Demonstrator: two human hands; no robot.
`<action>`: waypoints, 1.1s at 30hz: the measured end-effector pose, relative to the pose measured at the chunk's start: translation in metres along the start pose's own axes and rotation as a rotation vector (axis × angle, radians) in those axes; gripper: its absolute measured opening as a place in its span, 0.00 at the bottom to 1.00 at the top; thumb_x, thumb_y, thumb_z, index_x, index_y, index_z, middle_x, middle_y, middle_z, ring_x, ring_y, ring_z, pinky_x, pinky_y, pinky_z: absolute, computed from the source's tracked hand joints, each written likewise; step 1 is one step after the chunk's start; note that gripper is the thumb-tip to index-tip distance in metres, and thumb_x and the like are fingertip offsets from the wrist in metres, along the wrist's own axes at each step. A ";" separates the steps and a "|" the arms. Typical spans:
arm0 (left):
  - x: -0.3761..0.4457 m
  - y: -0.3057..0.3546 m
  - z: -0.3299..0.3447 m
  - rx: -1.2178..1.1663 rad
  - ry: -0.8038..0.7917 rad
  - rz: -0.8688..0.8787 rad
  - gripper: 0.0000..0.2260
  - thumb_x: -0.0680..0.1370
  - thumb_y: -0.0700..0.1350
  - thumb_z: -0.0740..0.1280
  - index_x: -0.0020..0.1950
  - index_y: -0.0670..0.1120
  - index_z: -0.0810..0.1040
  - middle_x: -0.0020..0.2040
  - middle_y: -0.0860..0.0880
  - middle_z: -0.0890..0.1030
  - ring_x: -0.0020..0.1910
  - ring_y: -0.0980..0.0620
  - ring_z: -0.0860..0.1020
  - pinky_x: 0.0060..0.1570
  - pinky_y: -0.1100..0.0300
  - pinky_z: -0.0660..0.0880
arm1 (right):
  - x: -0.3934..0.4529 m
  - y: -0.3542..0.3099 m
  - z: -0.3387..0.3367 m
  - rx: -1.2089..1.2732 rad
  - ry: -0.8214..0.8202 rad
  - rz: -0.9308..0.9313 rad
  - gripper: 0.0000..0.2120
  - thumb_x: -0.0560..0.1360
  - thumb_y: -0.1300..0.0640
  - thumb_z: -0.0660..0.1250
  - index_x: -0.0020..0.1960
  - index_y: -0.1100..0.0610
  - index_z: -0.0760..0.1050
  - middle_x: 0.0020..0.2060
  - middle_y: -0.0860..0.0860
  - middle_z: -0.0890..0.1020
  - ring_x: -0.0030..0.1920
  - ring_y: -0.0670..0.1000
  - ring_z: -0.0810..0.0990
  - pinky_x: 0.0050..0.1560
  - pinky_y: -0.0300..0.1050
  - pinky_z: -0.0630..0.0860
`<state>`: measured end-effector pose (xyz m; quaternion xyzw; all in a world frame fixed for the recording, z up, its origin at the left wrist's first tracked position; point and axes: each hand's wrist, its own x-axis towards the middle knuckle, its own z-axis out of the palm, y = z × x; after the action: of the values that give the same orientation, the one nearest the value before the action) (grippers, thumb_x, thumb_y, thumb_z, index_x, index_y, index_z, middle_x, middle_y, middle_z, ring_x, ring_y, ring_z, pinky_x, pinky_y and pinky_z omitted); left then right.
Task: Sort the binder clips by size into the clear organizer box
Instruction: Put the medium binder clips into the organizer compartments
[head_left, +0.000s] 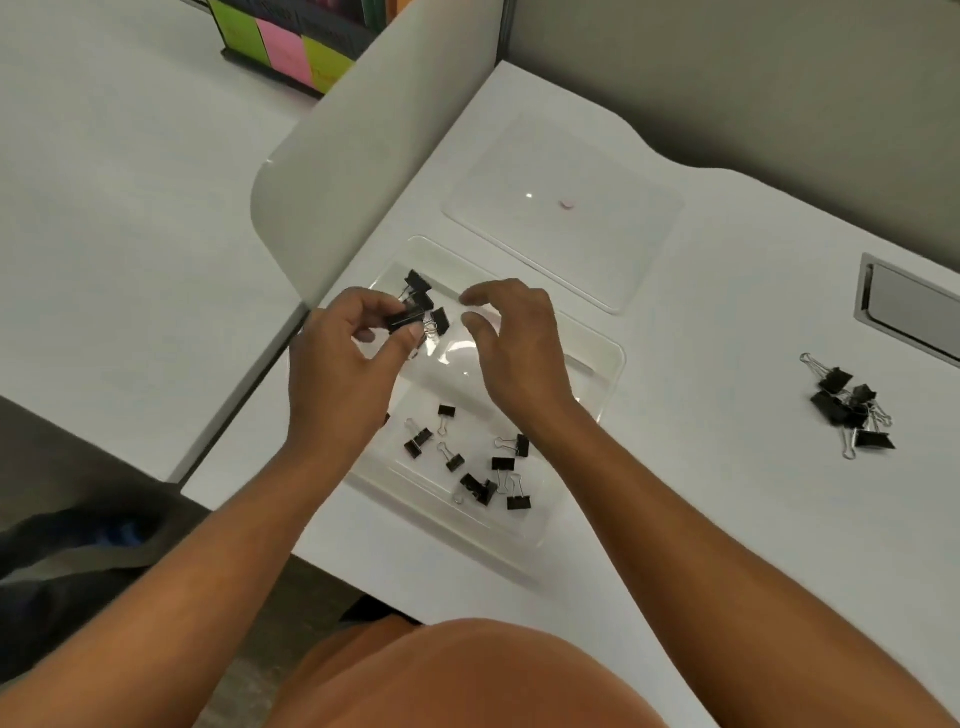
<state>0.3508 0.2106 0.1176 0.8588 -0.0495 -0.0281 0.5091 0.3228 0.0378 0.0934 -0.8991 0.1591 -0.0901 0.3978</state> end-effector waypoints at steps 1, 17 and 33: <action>0.011 -0.001 0.005 0.062 -0.002 0.052 0.07 0.78 0.52 0.76 0.54 0.57 0.82 0.49 0.60 0.82 0.53 0.55 0.76 0.47 0.74 0.68 | -0.013 0.004 -0.005 0.008 0.013 0.017 0.09 0.82 0.59 0.67 0.60 0.50 0.81 0.57 0.43 0.82 0.62 0.48 0.74 0.59 0.33 0.66; -0.014 0.020 0.094 0.246 -0.202 0.455 0.09 0.80 0.41 0.71 0.59 0.50 0.84 0.52 0.50 0.74 0.49 0.50 0.75 0.62 0.43 0.73 | -0.173 0.072 -0.096 0.181 0.310 0.471 0.10 0.81 0.61 0.68 0.54 0.46 0.81 0.54 0.38 0.83 0.55 0.43 0.80 0.47 0.29 0.72; -0.140 0.111 0.334 0.323 -0.734 0.698 0.18 0.81 0.43 0.69 0.71 0.49 0.76 0.67 0.47 0.73 0.61 0.46 0.76 0.50 0.56 0.76 | -0.142 0.263 -0.238 0.003 0.596 0.525 0.14 0.78 0.62 0.67 0.62 0.52 0.79 0.57 0.48 0.76 0.58 0.54 0.77 0.56 0.47 0.76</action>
<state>0.1726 -0.1175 0.0548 0.7925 -0.5109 -0.1477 0.2986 0.0650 -0.2408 0.0511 -0.7615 0.4920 -0.2426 0.3452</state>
